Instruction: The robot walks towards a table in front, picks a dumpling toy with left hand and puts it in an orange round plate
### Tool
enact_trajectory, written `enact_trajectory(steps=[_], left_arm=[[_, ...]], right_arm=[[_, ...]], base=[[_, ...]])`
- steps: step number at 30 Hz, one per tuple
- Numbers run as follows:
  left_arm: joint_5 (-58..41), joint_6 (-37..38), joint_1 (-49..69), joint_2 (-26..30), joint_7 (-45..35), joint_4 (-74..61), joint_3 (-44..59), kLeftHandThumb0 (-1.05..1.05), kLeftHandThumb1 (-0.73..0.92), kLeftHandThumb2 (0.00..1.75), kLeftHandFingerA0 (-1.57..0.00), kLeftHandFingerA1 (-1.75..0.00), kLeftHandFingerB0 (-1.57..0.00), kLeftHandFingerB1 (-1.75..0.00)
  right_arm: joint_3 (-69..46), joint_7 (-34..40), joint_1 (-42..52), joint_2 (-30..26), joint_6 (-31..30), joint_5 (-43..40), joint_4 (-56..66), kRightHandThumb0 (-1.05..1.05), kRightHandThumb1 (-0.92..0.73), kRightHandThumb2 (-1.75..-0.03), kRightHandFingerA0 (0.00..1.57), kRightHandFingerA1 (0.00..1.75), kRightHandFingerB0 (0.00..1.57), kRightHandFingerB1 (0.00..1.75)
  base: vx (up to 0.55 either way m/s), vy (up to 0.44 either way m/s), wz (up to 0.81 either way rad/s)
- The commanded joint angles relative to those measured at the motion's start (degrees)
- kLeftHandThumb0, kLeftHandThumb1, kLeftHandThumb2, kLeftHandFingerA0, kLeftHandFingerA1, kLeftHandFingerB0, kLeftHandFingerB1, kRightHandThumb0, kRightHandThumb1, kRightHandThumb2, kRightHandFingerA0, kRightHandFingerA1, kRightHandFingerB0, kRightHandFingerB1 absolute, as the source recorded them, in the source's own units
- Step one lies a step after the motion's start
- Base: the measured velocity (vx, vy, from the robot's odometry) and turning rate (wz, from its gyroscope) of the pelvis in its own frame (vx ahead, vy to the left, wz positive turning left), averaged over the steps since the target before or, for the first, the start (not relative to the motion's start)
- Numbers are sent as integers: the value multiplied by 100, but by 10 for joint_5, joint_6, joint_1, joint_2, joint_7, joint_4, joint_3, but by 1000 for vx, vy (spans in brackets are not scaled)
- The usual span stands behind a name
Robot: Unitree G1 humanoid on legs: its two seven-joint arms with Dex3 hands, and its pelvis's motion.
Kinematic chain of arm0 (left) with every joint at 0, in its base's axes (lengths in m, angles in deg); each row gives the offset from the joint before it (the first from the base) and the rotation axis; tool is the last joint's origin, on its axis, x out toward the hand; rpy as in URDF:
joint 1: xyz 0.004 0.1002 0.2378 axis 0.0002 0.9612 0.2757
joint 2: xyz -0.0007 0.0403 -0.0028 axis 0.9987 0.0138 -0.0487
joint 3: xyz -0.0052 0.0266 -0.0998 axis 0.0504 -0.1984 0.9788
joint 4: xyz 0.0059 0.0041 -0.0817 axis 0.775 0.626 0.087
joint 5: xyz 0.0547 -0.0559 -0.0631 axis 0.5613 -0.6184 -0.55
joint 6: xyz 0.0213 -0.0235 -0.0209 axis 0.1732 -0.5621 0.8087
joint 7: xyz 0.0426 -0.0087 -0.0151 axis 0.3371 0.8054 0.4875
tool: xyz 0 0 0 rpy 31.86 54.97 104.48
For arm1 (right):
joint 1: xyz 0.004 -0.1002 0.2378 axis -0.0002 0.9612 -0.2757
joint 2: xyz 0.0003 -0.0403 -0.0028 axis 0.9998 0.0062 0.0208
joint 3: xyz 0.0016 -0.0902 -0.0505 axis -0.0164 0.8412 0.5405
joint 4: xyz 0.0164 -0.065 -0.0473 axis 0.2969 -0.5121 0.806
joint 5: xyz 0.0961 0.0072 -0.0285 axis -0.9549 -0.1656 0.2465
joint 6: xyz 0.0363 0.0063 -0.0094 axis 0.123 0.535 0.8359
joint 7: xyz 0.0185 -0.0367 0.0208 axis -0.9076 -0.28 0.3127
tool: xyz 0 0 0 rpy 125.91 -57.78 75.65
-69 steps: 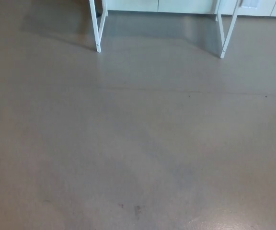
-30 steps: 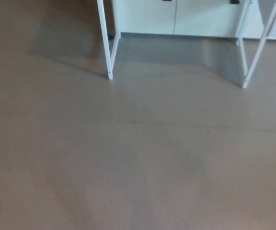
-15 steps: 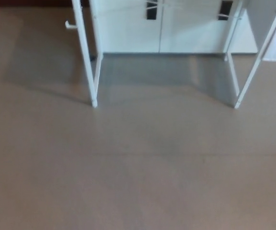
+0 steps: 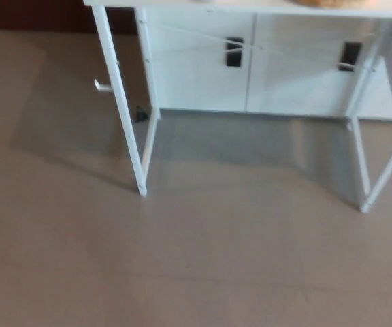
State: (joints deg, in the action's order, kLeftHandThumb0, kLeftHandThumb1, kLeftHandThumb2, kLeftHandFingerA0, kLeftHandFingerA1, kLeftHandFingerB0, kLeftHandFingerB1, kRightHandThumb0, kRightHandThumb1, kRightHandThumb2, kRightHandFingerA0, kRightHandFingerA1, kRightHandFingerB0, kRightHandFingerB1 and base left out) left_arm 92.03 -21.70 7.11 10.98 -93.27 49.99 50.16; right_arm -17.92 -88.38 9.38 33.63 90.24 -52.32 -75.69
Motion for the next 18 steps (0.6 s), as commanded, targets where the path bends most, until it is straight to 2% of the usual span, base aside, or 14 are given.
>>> enact_trajectory(steps=[1,2,3,6,7,8,10,11,14,18], left_arm=[[-2,6,6,13,-10,3,2,-43,52,82,-62,-68,-25,-46],[-2,6,6,13,-10,3,2,-43,52,82,-62,-68,-25,-46],[3,4,9,12,-1,3,-2,-37,68,60,-71,-74,-33,-34],[6,3,10,12,2,3,-5,-37,68,60,-71,-74,-33,-34],[4,4,12,12,3,3,-4,-36,67,60,-72,-70,-33,-34],[2,6,16,12,3,3,-3,-35,68,62,-68,-64,-33,-35],[1,7,17,12,2,2,-2,-35,68,62,-68,-64,-33,-35],[0,4,17,12,-1,4,-2,-37,68,60,-66,-62,-32,-34],[0,4,17,12,-2,5,-2,-37,68,60,-66,-62,-32,-34],[-4,3,21,9,-1,8,2,-36,67,60,-68,-63,-32,-34]], right_arm=[[0,-5,5,-3,-6,0,-1,-38,-70,-61,81,52,44,35],[0,-5,5,-3,-6,0,-1,-38,-70,-61,81,52,44,35],[1,0,6,-2,-11,1,-4,-38,-69,-61,81,47,40,33],[1,2,6,-1,-13,2,-5,-38,-69,-61,81,47,40,33],[0,5,8,-1,-10,2,-5,-38,-70,-61,81,55,40,33],[-1,7,12,0,-4,1,-2,-39,-69,-61,80,53,39,33],[-2,6,14,-1,-2,0,0,-39,-69,-61,80,53,39,33],[-3,0,15,-1,-1,-3,1,-47,-58,-83,69,61,30,45],[-5,-2,16,0,0,-4,2,-47,-58,-83,69,61,30,45],[-3,4,24,-1,10,-2,7,-46,-57,-84,71,63,29,45]], base=[[379,-95,-7],[359,-89,-1],[363,-82,-5],[352,36,-23],[470,91,-26],[508,102,-19],[591,133,-23],[694,203,-94],[586,160,-40],[490,108,5]])
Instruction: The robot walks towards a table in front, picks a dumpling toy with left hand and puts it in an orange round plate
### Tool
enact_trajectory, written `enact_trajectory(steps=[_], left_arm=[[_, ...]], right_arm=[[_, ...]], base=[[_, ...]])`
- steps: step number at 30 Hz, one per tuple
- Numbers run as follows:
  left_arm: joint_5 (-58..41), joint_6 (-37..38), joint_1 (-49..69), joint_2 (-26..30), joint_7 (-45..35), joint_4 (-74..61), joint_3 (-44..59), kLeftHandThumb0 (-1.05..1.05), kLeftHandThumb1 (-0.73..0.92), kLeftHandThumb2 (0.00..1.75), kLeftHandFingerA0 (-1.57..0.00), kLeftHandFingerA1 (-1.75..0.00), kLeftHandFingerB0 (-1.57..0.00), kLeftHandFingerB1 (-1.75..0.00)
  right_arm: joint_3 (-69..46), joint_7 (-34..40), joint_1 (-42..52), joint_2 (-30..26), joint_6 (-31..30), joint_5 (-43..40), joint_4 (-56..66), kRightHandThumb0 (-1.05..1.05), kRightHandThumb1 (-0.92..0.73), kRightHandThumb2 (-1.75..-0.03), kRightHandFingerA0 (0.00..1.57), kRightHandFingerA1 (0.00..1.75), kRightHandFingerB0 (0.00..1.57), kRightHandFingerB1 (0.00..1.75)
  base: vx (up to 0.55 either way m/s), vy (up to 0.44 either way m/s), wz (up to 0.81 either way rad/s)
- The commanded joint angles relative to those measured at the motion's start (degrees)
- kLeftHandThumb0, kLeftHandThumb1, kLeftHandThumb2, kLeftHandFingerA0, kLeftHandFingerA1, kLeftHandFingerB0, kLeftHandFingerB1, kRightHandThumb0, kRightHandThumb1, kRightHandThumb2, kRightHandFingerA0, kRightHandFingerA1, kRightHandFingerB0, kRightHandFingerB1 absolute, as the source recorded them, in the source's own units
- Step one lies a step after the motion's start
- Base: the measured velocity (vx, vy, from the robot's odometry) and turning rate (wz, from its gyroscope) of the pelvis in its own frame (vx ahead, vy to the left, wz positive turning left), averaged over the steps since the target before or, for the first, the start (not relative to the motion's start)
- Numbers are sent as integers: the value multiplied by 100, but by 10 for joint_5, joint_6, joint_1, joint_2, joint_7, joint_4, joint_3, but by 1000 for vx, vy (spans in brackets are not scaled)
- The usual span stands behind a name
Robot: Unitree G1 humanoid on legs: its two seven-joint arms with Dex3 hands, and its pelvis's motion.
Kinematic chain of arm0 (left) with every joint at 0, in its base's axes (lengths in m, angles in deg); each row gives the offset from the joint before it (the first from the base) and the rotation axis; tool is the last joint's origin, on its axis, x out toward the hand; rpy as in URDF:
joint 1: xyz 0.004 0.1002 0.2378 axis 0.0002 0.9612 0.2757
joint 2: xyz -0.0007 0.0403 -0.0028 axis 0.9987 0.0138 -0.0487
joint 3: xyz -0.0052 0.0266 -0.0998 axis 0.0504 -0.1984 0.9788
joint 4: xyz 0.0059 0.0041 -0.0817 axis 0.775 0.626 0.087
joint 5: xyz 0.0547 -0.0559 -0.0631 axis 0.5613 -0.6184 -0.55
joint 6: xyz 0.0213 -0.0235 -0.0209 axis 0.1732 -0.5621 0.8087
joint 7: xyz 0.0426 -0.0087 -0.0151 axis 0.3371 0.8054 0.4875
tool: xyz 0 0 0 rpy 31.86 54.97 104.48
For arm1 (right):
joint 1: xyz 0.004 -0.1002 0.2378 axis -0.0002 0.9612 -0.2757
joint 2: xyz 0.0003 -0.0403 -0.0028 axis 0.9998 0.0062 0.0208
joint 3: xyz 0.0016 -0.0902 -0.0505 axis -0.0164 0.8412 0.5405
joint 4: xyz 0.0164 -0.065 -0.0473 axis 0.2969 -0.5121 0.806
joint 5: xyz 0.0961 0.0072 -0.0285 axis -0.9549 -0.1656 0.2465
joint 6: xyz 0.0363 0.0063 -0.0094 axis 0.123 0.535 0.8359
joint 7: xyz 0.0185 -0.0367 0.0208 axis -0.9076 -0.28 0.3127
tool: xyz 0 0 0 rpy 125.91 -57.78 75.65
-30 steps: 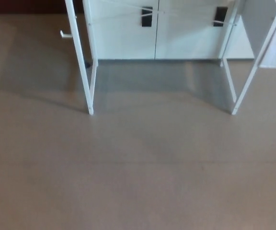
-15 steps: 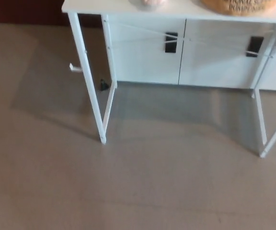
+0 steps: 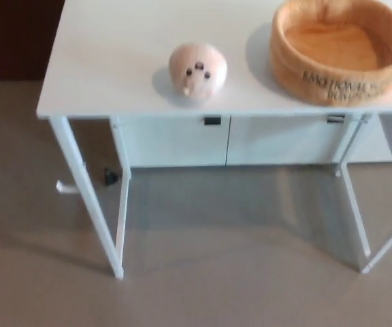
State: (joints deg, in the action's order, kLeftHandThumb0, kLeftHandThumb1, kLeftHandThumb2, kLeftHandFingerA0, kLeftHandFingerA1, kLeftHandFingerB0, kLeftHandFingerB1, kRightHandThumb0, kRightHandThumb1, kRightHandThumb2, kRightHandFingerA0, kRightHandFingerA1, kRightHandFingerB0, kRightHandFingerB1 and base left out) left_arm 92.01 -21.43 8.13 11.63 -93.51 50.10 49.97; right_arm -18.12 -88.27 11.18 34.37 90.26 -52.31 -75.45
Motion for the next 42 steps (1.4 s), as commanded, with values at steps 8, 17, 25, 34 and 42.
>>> enact_trajectory(steps=[8,17,25,34,42], left_arm=[[1,2,15,3,8,8,2,-37,66,60,-64,-59,-32,-34],[0,11,20,6,-1,11,2,-27,48,96,-61,-72,-18,-51],[-3,12,24,6,2,11,4,-42,52,82,-62,-70,-26,-46],[4,10,28,4,12,16,1,-27,47,96,-61,-73,-18,-51],[-6,11,37,6,3,10,9,-36,67,60,-67,-66,-30,-33]], right_arm=[[-1,2,2,-8,3,2,-2,-47,-57,-84,70,62,28,45],[4,6,-2,-6,-1,5,-2,-48,-59,-83,70,60,29,44],[8,7,-4,-5,-2,5,-6,-38,-71,-61,75,46,35,32],[11,9,-3,-3,-4,7,-6,-38,-72,-61,75,45,33,31],[7,8,-2,0,-1,2,-7,-37,-72,-62,78,54,34,32]], base=[[418,-93,37],[274,-82,8],[155,129,-20],[44,15,9],[0,0,0]])
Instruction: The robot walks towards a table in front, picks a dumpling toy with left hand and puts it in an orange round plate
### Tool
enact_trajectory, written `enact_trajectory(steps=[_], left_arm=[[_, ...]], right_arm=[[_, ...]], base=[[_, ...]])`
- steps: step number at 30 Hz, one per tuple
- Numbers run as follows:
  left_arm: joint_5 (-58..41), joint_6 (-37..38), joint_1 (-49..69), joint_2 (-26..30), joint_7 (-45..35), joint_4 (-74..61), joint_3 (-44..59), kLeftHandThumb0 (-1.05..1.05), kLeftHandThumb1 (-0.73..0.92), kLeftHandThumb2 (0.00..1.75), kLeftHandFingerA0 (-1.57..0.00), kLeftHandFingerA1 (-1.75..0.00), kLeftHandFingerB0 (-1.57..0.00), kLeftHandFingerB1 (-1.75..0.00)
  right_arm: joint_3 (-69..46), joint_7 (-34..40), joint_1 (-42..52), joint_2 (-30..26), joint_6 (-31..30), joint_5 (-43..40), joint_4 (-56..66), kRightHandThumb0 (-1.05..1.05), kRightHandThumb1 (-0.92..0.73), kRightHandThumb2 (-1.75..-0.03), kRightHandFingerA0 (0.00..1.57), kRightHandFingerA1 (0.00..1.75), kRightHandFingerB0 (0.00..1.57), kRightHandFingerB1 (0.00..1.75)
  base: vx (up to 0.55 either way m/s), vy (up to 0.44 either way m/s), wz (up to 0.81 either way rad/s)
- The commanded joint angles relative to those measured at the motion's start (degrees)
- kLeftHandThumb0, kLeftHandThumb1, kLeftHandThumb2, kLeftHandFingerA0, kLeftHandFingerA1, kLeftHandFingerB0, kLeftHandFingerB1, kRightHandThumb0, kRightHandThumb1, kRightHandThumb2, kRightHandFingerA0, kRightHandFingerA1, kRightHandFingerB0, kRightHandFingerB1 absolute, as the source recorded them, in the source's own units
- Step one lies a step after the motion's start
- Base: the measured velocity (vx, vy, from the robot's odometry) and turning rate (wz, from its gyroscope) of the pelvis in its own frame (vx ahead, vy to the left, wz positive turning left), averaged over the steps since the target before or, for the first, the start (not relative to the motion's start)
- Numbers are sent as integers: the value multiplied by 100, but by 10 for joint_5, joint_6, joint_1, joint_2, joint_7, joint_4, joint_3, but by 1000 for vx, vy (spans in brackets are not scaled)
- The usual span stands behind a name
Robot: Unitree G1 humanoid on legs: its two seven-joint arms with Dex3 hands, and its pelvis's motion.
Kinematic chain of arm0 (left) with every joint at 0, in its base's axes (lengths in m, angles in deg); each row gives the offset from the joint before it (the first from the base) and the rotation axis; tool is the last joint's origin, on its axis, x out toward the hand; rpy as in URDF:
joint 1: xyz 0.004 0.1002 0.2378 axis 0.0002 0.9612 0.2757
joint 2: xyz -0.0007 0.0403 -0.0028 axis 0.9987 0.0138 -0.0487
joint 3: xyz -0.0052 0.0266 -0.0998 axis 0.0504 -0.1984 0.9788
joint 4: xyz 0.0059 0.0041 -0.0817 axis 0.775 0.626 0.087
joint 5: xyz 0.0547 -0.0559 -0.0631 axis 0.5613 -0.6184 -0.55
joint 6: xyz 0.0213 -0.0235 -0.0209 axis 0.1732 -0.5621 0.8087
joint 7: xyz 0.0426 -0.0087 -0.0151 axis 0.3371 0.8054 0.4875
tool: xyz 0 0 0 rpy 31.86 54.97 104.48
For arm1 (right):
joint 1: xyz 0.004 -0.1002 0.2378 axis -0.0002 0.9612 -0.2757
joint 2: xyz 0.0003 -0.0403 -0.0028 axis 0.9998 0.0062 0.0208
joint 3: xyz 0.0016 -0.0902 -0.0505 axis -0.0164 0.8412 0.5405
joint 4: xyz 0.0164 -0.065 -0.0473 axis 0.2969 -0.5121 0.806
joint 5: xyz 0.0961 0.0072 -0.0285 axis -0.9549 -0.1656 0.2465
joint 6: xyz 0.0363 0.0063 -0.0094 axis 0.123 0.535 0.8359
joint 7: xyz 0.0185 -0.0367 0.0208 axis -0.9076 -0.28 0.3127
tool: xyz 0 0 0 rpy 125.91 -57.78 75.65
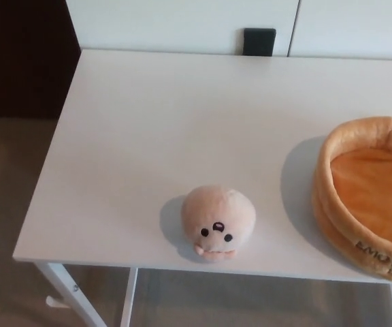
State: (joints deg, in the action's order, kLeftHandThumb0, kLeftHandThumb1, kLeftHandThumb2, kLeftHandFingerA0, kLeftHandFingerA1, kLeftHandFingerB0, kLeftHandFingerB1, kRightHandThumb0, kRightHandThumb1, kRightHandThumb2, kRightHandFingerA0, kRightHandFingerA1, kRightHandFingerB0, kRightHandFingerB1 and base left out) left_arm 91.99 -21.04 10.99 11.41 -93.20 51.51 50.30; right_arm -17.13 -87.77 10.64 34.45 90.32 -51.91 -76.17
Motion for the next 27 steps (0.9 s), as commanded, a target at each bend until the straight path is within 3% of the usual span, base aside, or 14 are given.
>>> enact_trajectory(steps=[1,7,8,9,10,12,14,16,17,18,21,22,26,27], left_arm=[[-5,7,9,8,0,-5,6,-36,67,60,-67,-66,-30,-33],[-31,52,25,1,36,-27,38,-32,58,57,-69,-88,-29,-33],[-59,100,43,-5,39,-70,65,-38,56,57,-43,-48,-28,-32],[-78,134,57,-10,40,-102,84,-38,56,57,-43,-48,-28,-32],[-109,165,111,-22,35,-240,115,-50,42,71,-31,-50,-19,-39],[-148,166,188,-28,15,-438,140,-61,42,74,-21,-47,-11,-37],[-178,159,237,-26,-12,-567,158,-61,42,74,-21,-47,-11,-37],[-225,160,285,-11,-28,-714,197,-43,51,57,-19,-40,-12,-27],[-242,154,300,-3,-33,-773,220,-28,42,92,-2,-51,0,-49],[-253,140,308,3,-34,-811,239,-29,41,92,-2,-51,0,-49],[-265,112,318,5,-37,-866,265,-29,41,92,-2,-51,0,-49],[-295,102,297,33,-40,-914,313,-43,31,75,-1,-51,0,-41],[-358,61,230,111,-52,-1029,420,-32,33,87,0,-53,0,-53],[-360,42,199,136,-55,-1045,426,-52,34,65,-18,-67,-2,-48]], right_arm=[[-4,2,3,-1,-2,-3,0,-37,-72,-62,78,54,34,32],[5,11,4,0,-1,5,4,-39,-71,-61,78,54,32,31],[1,11,3,0,0,0,5,-38,-70,-62,76,56,32,31],[-2,11,1,0,1,-3,6,-38,-70,-62,76,56,32,31],[-5,12,-4,0,-1,-5,4,-38,-69,-61,79,60,29,30],[-2,16,-9,-1,-4,-1,2,-40,-69,-60,78,61,28,31],[0,20,-11,-2,-3,2,2,-40,-69,-60,78,61,28,31],[10,20,-11,-5,-5,10,7,-41,-70,-62,76,54,28,30],[10,16,-12,-6,-7,10,8,-30,-51,-98,64,70,12,47],[10,15,-12,-6,-7,8,8,-41,-71,-61,75,53,28,30],[9,14,-12,-6,-7,7,9,-41,-71,-61,75,53,28,30],[8,13,-14,-5,-8,5,9,-40,-70,-61,73,58,27,30],[4,12,-15,1,-11,0,11,-39,-71,-61,74,63,27,30],[6,14,-15,1,-11,2,10,-29,-51,-98,65,71,12,48]], base=[[0,0,0],[0,0,0],[0,0,0],[0,0,0],[0,0,0],[0,0,0],[0,0,0],[0,0,0],[0,0,0],[0,0,0],[0,0,0],[0,0,0],[0,0,0],[0,0,0]])
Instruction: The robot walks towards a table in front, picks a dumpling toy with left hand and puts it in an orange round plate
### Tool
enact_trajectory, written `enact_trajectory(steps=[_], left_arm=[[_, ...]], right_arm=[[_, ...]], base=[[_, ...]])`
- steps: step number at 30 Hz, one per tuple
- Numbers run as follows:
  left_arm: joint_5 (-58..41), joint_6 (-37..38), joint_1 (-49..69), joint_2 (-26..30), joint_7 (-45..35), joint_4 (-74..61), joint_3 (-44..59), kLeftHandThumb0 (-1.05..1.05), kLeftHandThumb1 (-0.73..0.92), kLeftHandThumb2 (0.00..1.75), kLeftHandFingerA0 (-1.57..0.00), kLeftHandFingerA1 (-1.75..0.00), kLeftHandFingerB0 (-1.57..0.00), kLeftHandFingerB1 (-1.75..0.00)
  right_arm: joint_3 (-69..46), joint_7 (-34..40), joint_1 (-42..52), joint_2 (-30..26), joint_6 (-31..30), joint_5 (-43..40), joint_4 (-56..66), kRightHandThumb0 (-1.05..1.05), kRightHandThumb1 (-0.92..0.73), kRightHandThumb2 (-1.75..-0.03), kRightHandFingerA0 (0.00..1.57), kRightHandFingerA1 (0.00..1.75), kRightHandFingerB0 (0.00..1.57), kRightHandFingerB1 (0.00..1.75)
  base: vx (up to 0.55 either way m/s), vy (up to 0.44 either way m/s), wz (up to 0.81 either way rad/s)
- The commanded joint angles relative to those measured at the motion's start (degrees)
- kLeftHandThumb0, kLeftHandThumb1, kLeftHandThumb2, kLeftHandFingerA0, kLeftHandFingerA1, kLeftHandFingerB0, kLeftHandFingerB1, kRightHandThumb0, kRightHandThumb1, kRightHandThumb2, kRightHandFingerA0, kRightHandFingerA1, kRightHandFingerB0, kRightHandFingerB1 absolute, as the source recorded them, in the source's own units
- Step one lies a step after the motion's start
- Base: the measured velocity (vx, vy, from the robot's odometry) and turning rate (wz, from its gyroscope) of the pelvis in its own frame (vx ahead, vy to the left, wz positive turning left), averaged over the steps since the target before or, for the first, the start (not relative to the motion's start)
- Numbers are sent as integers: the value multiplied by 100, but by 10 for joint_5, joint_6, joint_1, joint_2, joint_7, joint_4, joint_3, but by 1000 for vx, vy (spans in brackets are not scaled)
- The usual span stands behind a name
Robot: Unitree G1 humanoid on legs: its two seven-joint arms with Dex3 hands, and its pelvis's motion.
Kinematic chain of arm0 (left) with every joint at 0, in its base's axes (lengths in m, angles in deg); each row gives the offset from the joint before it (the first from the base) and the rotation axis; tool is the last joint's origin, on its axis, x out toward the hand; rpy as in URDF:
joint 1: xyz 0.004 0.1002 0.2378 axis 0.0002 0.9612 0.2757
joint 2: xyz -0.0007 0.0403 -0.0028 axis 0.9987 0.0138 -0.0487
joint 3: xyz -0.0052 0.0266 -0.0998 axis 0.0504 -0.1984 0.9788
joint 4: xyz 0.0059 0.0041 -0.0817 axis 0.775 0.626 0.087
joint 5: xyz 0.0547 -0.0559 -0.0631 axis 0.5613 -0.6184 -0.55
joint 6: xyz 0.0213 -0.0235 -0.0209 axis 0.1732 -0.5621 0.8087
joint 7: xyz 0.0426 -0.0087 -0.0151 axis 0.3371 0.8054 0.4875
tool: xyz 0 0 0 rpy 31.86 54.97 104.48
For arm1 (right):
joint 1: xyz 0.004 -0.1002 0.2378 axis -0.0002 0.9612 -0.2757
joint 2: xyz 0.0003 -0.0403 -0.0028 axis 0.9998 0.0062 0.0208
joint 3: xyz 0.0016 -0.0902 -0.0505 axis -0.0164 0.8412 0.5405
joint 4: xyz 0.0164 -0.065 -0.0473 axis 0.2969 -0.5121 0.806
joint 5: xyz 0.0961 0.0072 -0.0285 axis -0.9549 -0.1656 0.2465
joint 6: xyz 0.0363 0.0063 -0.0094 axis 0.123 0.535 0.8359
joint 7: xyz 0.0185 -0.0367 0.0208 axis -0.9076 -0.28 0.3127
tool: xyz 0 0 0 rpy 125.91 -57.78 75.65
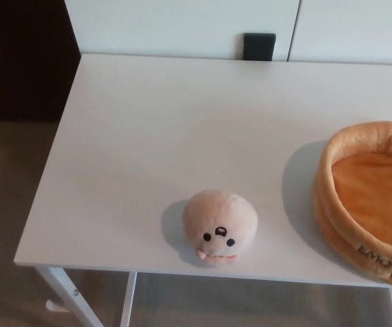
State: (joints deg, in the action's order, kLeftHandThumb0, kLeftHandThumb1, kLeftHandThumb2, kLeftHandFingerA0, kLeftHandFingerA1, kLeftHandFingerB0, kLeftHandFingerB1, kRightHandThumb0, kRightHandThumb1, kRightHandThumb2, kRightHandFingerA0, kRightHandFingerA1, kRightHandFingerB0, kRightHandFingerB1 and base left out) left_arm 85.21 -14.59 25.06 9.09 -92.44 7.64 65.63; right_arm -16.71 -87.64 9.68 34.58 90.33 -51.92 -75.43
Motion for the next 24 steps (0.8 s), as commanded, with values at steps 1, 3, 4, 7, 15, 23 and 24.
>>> enact_trajectory(steps=[1,3,4,7,15,23,24], left_arm=[[-293,-38,36,177,-65,-619,278,-52,34,65,-18,-67,-2,-48],[-299,-63,-4,205,-70,-635,272,-54,34,67,-9,-70,-1,-54],[-308,-100,-54,239,-77,-656,257,-55,35,67,-9,-71,-1,-53],[-285,-133,-146,270,-84,-655,197,-61,34,57,0,-72,0,-63],[-193,-280,-341,295,-129,-686,13,-33,1,70,-1,-55,-2,-54],[-23,-360,-495,218,-205,-710,-190,-73,31,64,-9,-47,-11,-46],[-19,-369,-501,215,-206,-711,-201,-73,31,64,-9,-47,-11,-46]], right_arm=[[3,14,-5,0,-11,4,2,-29,-51,-98,65,71,12,48],[4,15,-5,0,-13,5,1,-30,-50,-97,64,70,12,48],[4,14,-5,-1,-15,6,-1,-30,-50,-97,63,70,11,48],[4,15,-3,1,-10,5,-2,-29,-50,-97,64,71,12,48],[5,9,-8,5,-7,4,2,-40,-71,-61,72,57,29,30],[8,11,-15,9,-8,7,-2,-29,-51,-98,65,71,12,48],[9,11,-16,9,-8,7,-2,-29,-51,-98,65,71,12,48]], base=[[0,0,0],[0,0,0],[0,0,0],[0,0,0],[0,0,0],[0,0,0],[0,0,0]])
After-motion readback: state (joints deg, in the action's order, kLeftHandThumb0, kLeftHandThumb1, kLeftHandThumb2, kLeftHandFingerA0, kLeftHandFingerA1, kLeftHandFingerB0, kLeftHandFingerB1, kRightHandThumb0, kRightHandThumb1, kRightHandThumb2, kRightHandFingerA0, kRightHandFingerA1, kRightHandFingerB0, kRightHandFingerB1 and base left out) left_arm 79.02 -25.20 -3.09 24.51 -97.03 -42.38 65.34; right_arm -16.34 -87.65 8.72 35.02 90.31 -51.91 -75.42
